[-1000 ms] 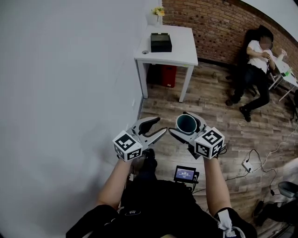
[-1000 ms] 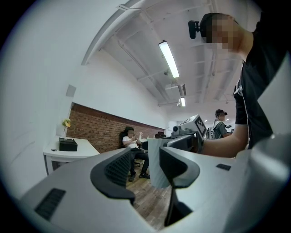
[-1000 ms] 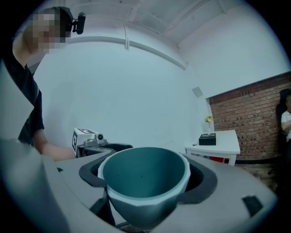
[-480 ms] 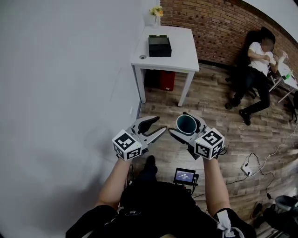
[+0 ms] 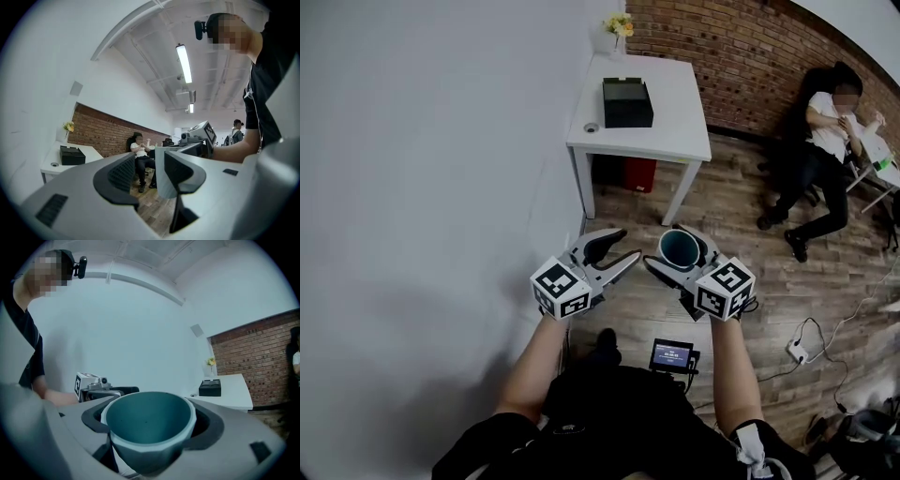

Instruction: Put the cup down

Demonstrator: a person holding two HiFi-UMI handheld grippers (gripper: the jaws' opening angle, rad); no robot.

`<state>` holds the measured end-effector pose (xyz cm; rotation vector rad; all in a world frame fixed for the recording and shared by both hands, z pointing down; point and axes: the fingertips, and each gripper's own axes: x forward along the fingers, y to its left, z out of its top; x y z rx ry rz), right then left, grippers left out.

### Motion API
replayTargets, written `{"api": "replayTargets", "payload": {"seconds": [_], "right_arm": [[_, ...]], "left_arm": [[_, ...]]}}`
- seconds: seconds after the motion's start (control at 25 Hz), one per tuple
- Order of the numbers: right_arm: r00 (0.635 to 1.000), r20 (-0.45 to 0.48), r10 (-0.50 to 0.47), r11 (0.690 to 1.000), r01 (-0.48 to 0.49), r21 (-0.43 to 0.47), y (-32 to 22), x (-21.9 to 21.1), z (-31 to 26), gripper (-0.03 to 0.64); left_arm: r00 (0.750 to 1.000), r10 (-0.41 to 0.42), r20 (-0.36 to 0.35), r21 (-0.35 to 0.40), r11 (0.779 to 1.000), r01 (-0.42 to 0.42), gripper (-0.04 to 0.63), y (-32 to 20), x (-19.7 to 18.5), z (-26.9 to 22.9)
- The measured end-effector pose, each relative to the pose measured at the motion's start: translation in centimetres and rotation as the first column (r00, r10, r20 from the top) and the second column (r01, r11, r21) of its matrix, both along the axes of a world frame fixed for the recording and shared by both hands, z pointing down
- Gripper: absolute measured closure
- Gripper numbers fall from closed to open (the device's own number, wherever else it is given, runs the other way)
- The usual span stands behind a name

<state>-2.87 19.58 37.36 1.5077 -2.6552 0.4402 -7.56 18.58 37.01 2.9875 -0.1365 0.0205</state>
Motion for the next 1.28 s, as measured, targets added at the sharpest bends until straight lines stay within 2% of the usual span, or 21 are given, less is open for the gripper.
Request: {"api": "replayTargets", "payload": {"seconds": [0.32,0.56,0.92,1.28], "right_arm": [[1.0,-0.003,0.02,1.0,-0.02,0.007,-7.0,0.8,-0.7,0.187],[0.999,-0.003,0.036,0.999,-0.036,-0.007,-10.1,1.7,0.0,0.187],[1.0,0.002,0.029,0.999,-0.029,-0.018,-12.8,2.9,1.3,0.189],[1.0,0.017,0.006,1.0,-0.005,-0.009,-17.4,5.1,3.0,0.189]], "left_arm": [[1.0,-0.01,-0.02,0.0,1.0,0.01,0.394,-7.0,1.2,-0.5],[1.0,-0.013,-0.02,-0.016,1.0,0.012,0.394,-10.7,1.8,0.1],[0.999,-0.018,-0.026,-0.033,0.999,0.017,0.394,-13.5,2.8,1.2],[0.999,-0.045,-0.001,-0.029,0.999,0.045,0.394,-17.8,4.4,3.3]]}}
